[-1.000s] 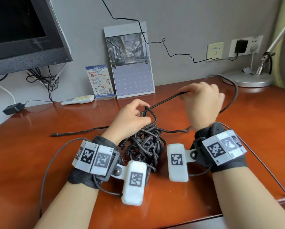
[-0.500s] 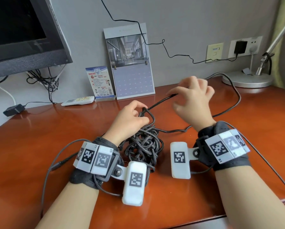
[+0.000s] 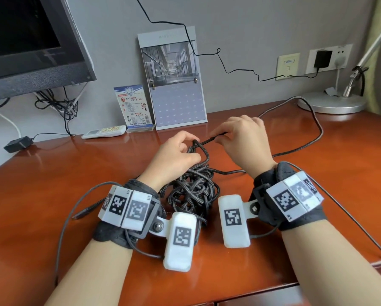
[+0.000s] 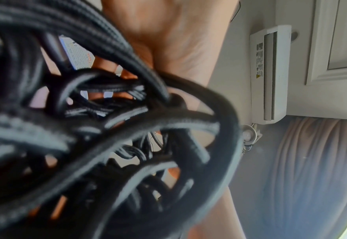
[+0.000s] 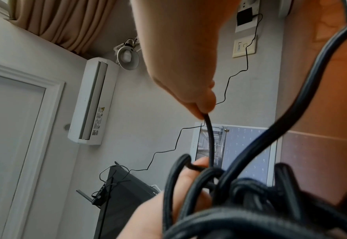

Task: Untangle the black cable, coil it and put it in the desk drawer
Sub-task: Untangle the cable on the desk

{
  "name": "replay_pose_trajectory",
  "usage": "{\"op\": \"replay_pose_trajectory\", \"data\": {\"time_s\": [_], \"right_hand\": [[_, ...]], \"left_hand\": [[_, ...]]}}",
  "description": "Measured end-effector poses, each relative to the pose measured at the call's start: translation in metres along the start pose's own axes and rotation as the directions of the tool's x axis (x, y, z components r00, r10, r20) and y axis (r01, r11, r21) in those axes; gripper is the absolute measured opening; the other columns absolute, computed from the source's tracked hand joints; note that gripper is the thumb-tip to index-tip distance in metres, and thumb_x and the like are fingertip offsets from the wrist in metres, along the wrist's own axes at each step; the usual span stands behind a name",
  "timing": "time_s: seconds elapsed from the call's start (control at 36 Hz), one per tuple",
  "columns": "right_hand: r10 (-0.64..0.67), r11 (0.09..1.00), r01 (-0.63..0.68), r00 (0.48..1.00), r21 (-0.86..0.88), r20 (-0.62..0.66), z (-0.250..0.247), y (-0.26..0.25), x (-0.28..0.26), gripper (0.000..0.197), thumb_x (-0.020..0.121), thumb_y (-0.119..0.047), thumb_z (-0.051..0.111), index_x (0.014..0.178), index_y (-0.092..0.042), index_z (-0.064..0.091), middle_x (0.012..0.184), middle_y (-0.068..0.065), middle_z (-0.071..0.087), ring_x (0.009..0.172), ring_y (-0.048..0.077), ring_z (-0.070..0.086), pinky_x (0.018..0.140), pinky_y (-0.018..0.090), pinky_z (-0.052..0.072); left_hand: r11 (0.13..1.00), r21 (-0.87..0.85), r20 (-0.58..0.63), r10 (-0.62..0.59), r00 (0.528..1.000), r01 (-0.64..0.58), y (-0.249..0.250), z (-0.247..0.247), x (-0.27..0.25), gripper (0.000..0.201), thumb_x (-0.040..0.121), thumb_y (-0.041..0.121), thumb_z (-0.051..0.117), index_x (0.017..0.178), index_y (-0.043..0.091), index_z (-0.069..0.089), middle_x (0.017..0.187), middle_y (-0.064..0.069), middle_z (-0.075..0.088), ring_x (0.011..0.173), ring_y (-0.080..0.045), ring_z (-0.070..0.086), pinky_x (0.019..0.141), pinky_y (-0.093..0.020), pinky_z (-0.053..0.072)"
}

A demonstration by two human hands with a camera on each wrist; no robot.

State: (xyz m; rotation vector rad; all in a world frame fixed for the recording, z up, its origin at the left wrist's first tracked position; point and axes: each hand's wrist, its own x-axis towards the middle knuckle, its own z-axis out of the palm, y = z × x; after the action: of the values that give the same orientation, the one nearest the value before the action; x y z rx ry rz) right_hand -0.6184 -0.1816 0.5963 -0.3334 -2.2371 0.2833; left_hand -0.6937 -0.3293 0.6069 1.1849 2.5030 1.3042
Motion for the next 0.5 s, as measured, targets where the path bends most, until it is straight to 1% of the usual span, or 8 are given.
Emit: {"op": "replay_pose_trajectory", "data": {"time_s": [0.06, 0.11, 0.19, 0.25, 0.31, 0.39, 0.44, 0.5], "right_hand": [[0.074, 0.994, -0.079, 0.995, -0.070, -0.069, -0.001, 0.004, 0.000, 0.017, 0.085, -0.018, 0.061, 0.089, -0.028, 0.074, 0.095, -0.005, 0.067, 0.100, 0.023, 0.053, 0.095, 0.036, 0.024], [0.193, 0.968, -0.214, 0.969, -0.131, -0.153, -0.005, 0.010, 0.000, 0.022, 0.084, -0.016, 0.055, 0.092, -0.027, 0.072, 0.100, -0.002, 0.066, 0.103, 0.026, 0.052, 0.095, 0.036, 0.025], [0.399, 0.872, -0.457, 0.872, -0.176, -0.285, -0.016, 0.025, 0.001, 0.036, 0.077, -0.013, 0.043, 0.099, -0.023, 0.070, 0.106, 0.006, 0.063, 0.108, 0.031, 0.048, 0.099, 0.042, 0.025], [0.496, 0.806, -0.562, 0.813, -0.187, -0.304, -0.023, 0.035, 0.000, 0.035, 0.077, -0.008, 0.046, 0.102, -0.018, 0.068, 0.109, 0.010, 0.060, 0.113, 0.033, 0.044, 0.108, 0.050, 0.019], [0.552, 0.761, -0.610, 0.788, -0.222, -0.274, -0.023, 0.043, -0.001, 0.032, 0.078, -0.005, 0.049, 0.105, -0.012, 0.066, 0.110, 0.013, 0.058, 0.117, 0.034, 0.042, 0.112, 0.057, 0.009], [0.538, 0.769, -0.575, 0.818, -0.279, -0.202, -0.018, 0.047, -0.002, 0.031, 0.078, -0.006, 0.049, 0.101, -0.010, 0.069, 0.105, 0.015, 0.059, 0.114, 0.036, 0.044, 0.114, 0.057, 0.002], [0.486, 0.814, -0.509, 0.861, -0.279, -0.152, -0.016, 0.044, -0.002, 0.031, 0.077, -0.007, 0.050, 0.099, -0.013, 0.071, 0.103, 0.014, 0.061, 0.113, 0.036, 0.045, 0.114, 0.054, 0.000], [0.403, 0.877, -0.411, 0.911, -0.248, -0.087, -0.016, 0.039, 0.000, 0.032, 0.076, -0.009, 0.052, 0.101, -0.017, 0.070, 0.104, 0.011, 0.063, 0.112, 0.034, 0.049, 0.114, 0.050, 0.004]], "left_hand": [[1.000, 0.011, -0.018, 0.004, 1.000, -0.004, -0.001, -0.001, 0.000, 0.030, 0.082, 0.014, 0.059, 0.109, 0.028, 0.056, 0.054, 0.006, 0.033, 0.038, -0.005, 0.027, 0.039, -0.016, 0.023], [1.000, 0.017, -0.039, -0.004, 0.999, 0.004, -0.001, -0.002, 0.000, 0.031, 0.082, 0.013, 0.059, 0.109, 0.028, 0.056, 0.053, 0.006, 0.034, 0.034, -0.005, 0.028, 0.036, -0.014, 0.023], [1.000, 0.014, -0.053, -0.018, 0.998, 0.018, -0.001, -0.002, 0.001, 0.031, 0.082, 0.013, 0.060, 0.109, 0.028, 0.055, 0.050, 0.008, 0.036, 0.030, -0.004, 0.030, 0.034, -0.013, 0.023], [1.000, 0.011, -0.053, -0.022, 0.998, 0.023, -0.001, -0.002, 0.001, 0.031, 0.081, 0.013, 0.060, 0.108, 0.027, 0.055, 0.049, 0.008, 0.036, 0.030, -0.003, 0.030, 0.034, -0.013, 0.022], [1.000, 0.016, -0.060, -0.025, 0.998, 0.026, -0.001, -0.002, 0.002, 0.031, 0.081, 0.013, 0.060, 0.108, 0.027, 0.056, 0.049, 0.008, 0.036, 0.031, -0.004, 0.030, 0.035, -0.013, 0.022], [0.999, 0.028, -0.058, -0.028, 0.998, 0.030, -0.002, 0.000, 0.002, 0.031, 0.081, 0.015, 0.060, 0.108, 0.028, 0.055, 0.053, 0.006, 0.036, 0.034, -0.004, 0.028, 0.037, -0.015, 0.022], [0.999, 0.022, -0.050, -0.027, 0.998, 0.028, -0.002, 0.000, 0.002, 0.030, 0.081, 0.015, 0.059, 0.108, 0.029, 0.055, 0.055, 0.005, 0.035, 0.035, -0.005, 0.027, 0.036, -0.015, 0.021], [1.000, 0.013, -0.043, -0.024, 0.999, 0.024, -0.002, 0.000, 0.002, 0.030, 0.082, 0.014, 0.059, 0.108, 0.028, 0.055, 0.055, 0.005, 0.034, 0.035, -0.005, 0.027, 0.036, -0.014, 0.021]]}}
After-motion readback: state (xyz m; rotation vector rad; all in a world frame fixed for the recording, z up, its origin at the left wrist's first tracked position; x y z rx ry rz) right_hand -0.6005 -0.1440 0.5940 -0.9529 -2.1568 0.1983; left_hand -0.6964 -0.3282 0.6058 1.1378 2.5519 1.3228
